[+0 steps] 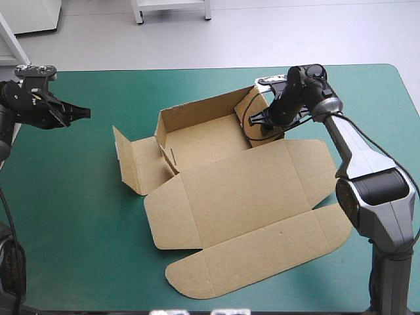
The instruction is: Fold the box
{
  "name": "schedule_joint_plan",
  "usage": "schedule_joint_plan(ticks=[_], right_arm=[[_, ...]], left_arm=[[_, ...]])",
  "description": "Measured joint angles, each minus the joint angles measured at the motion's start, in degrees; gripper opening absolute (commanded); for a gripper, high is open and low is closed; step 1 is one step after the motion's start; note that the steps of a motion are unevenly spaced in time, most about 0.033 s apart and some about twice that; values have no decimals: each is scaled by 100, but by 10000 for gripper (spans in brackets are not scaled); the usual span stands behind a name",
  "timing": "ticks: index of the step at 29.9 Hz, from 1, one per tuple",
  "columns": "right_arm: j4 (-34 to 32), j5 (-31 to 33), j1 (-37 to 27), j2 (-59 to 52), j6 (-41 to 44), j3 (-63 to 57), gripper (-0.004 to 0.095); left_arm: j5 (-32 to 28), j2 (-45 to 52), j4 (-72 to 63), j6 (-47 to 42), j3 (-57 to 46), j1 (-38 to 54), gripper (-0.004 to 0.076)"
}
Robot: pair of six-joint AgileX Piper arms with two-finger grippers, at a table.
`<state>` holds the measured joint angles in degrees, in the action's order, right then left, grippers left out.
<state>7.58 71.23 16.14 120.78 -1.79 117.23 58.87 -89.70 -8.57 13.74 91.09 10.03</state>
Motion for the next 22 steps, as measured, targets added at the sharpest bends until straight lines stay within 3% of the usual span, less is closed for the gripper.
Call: schedule_joint_plan(ticks=[16, 18, 22], right_arm=[[-12, -17, 0, 142, 0, -6, 408], [1, -19, 0, 200, 0, -6, 323], [6, -19, 0, 237, 0, -6, -7]], left_arm=[[0, -36, -21, 61, 0, 0, -8], [0, -36, -21, 61, 0, 0, -8], [0, -36, -27, 72, 0, 0, -8]])
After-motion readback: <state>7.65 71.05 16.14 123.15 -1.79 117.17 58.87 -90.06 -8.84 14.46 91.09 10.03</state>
